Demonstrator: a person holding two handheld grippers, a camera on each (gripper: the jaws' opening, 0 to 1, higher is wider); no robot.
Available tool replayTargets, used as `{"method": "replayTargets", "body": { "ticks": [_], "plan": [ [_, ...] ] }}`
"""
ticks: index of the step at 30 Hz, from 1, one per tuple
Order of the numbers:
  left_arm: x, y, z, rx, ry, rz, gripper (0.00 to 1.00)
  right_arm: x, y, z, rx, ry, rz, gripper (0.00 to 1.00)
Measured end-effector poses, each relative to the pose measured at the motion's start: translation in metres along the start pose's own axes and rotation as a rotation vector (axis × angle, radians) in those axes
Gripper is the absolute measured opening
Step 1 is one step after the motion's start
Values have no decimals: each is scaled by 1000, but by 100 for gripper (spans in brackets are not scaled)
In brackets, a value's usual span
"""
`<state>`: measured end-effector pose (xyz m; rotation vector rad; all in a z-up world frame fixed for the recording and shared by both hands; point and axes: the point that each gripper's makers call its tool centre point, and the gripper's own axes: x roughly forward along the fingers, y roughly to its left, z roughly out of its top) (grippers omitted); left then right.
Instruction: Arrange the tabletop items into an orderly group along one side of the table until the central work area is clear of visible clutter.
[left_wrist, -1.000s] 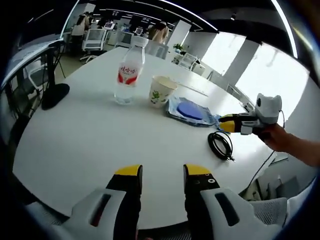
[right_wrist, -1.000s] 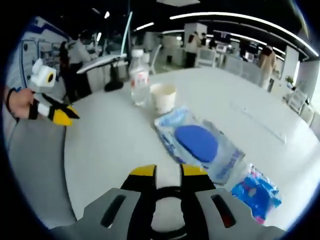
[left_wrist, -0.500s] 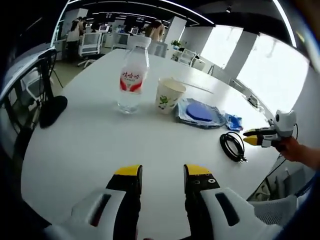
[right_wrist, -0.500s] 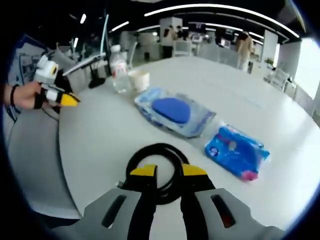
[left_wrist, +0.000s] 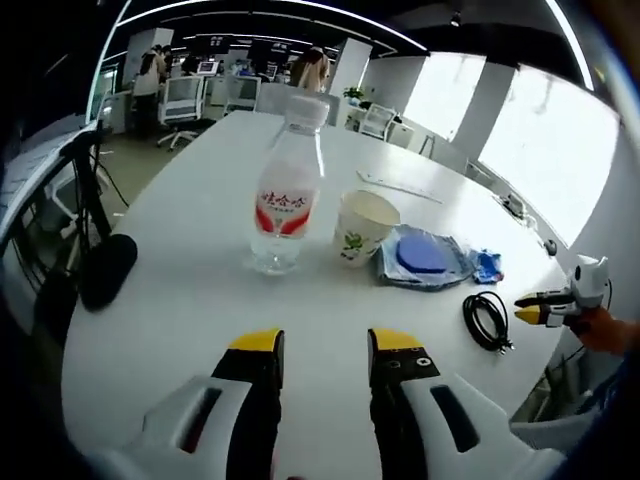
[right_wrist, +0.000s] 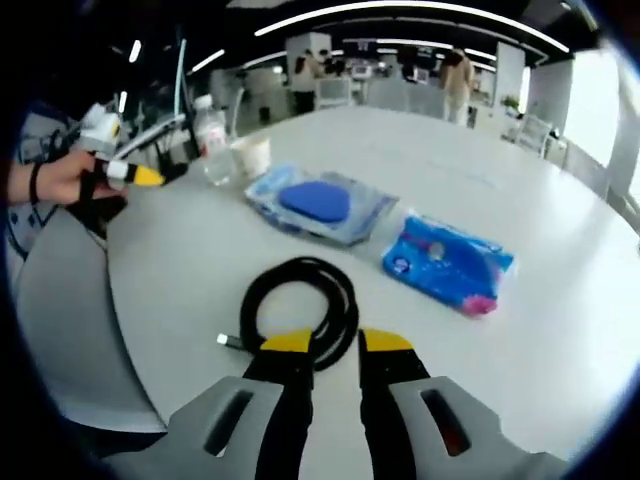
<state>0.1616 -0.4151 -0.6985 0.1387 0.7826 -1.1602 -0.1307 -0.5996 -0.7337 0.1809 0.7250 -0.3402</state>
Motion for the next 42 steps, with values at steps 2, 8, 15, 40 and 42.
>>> {"method": "replayTargets", "body": {
  "ticks": [2,8,15,40,42],
  "plan": [
    [1,0,2,8,3,-1,32,-1,-1,-3,10,3,-7,14],
    [6,3,16,-14,-17,1,32,-4,-8,-4,78,-17,-33,14],
    [16,6,33,-27,-41,11,33,-6,-11,-13,158,-25,-67,15],
    [49,27,84,31,-65,43,37,1,-1,-14,296,-56,-81,15],
    [50,27,84,37,-60,39,37,2,0,-14,297,-54,-82,15]
  ]
}}
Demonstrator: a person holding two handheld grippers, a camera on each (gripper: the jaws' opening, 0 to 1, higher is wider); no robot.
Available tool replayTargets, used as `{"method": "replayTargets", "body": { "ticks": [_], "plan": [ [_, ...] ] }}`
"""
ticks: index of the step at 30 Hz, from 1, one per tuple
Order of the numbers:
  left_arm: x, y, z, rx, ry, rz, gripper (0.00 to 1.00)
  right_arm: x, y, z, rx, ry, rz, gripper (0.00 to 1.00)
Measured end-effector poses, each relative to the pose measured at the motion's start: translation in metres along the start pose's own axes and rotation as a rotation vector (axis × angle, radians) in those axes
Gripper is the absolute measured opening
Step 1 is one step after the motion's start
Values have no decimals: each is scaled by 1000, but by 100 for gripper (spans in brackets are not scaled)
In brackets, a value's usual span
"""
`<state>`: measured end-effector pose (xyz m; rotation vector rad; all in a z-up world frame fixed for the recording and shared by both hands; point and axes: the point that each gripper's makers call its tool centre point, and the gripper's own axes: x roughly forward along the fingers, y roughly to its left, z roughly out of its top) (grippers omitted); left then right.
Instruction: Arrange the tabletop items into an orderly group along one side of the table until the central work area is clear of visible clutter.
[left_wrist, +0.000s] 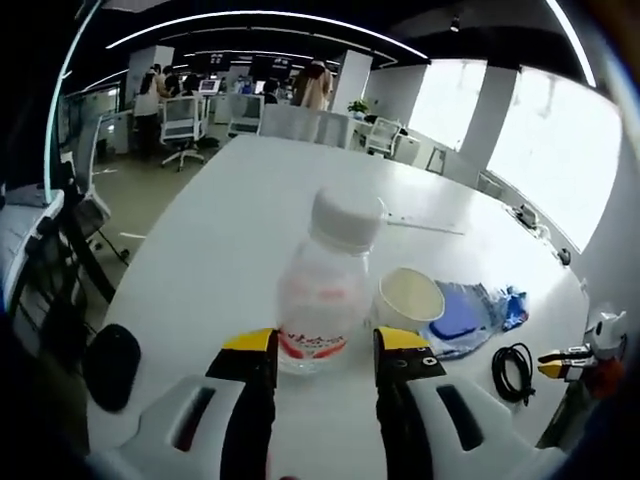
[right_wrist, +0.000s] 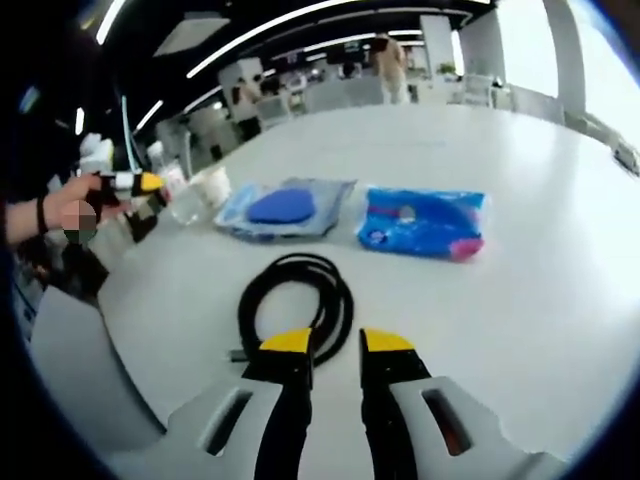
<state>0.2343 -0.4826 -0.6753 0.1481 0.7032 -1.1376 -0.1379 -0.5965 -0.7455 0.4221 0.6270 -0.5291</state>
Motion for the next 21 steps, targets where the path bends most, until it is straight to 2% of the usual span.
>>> {"method": "replayTargets", "body": {
  "ticks": [12,17,21],
  "plan": [
    [9,7,-2,8,24,0,34,13,3,0,67,6,11,16],
    [13,3,-3,4,27,-3,33,18,7,-3,55,19,7,15],
    [18,-5,-4,4,32,-14,29,21,5,-6,65,34,0,13]
  ]
}}
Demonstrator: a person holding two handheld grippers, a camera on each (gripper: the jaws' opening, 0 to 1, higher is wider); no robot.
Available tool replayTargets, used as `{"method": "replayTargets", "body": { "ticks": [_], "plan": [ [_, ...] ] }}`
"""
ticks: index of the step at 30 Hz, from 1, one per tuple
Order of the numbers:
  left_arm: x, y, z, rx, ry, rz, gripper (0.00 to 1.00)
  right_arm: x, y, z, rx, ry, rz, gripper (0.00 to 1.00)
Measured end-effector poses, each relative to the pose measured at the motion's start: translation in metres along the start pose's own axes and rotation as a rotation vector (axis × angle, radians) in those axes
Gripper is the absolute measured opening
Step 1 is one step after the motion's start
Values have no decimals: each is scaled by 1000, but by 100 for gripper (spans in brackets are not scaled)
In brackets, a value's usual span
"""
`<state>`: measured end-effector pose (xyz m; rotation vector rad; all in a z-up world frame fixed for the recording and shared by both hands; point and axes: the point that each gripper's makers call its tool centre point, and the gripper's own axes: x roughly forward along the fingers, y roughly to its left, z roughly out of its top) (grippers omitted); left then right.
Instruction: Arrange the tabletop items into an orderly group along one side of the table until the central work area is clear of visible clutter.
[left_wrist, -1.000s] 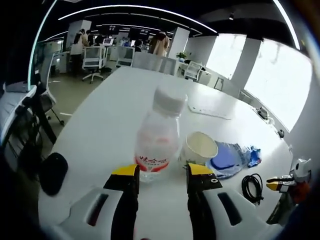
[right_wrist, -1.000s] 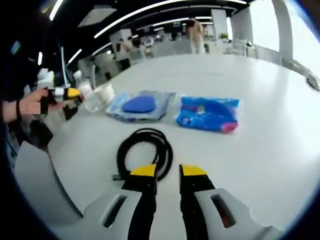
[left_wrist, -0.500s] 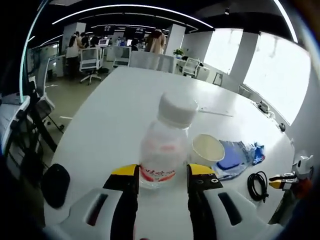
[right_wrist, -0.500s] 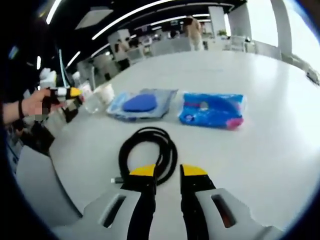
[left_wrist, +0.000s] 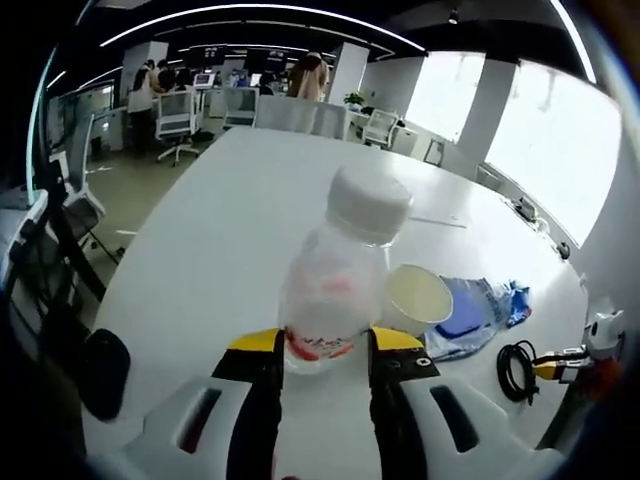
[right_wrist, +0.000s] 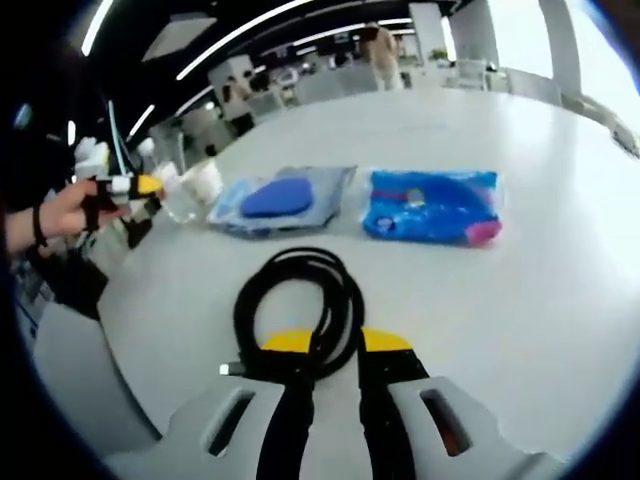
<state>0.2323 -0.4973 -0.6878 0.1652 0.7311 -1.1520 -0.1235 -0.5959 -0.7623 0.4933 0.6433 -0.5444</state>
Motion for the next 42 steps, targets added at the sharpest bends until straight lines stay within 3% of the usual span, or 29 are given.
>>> {"method": "replayTargets", "body": {
  "ticks": [4,17,34,42],
  "plan": [
    [4,-3,1,-25,-6,-2,25,1,-4,2,31,-9,-9,9],
    [12,-7,9,-87,-29,20,42,4,-9,5,52,-11,-40,2],
    [24,-4,18,-146,-57,53,53,8,-31,20,94,-29,-80,0],
    [28,-5,27,-168,-89,65,59,7,-32,14,117,-37,-84,0]
  ]
}}
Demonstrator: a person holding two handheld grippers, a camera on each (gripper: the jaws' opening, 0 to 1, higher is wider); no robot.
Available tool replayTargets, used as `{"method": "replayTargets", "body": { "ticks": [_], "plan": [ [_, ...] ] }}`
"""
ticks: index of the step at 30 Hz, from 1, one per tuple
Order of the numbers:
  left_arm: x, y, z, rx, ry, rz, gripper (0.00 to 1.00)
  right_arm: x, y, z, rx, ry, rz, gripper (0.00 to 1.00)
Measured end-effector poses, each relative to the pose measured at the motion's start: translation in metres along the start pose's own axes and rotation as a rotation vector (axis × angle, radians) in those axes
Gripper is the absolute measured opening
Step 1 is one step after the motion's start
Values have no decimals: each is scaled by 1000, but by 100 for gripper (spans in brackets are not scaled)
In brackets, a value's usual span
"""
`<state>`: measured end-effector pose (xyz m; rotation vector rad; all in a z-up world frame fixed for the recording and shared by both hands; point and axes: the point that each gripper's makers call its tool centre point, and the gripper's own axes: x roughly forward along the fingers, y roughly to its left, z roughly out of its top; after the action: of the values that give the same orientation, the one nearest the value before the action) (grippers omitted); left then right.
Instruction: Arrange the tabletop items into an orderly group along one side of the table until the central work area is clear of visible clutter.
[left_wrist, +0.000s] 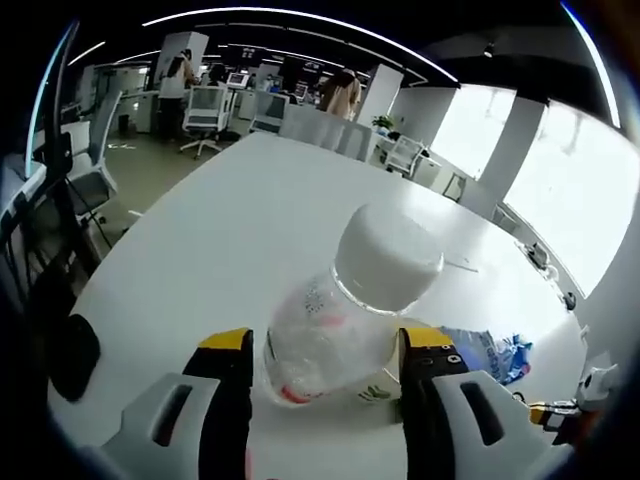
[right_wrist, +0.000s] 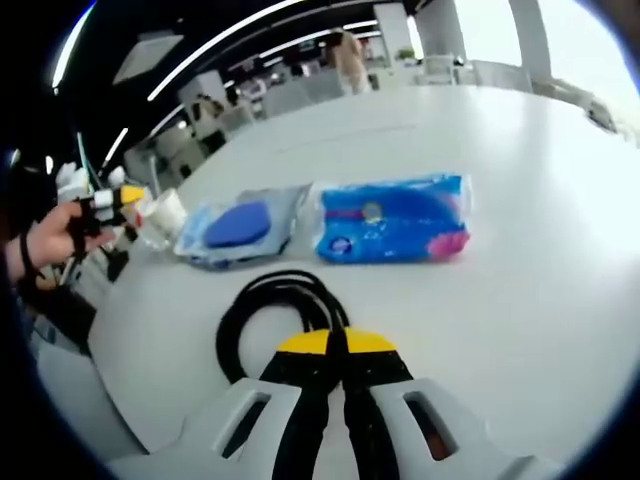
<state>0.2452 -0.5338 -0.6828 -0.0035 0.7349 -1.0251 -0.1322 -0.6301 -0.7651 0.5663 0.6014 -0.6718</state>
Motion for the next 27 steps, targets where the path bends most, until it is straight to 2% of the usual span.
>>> {"method": "replayTargets", "body": {
  "ticks": [5,8,11,13,21,27],
  "plan": [
    [2,2,0,-22,-10,43,60,0,0,0,10,-8,-4,0],
    [4,3,0,-32,-7,47,56,0,0,0,13,-8,-2,0],
    [4,1,1,-25,-10,37,51,0,1,0,11,-10,14,1],
    [4,1,1,-15,-8,23,51,0,2,0,4,-9,34,1],
    [3,-1,1,76,19,-41,49,-4,-2,1,4,-14,39,6],
    [4,-3,1,100,24,-81,49,-5,-1,0,3,-13,45,6]
  ]
}}
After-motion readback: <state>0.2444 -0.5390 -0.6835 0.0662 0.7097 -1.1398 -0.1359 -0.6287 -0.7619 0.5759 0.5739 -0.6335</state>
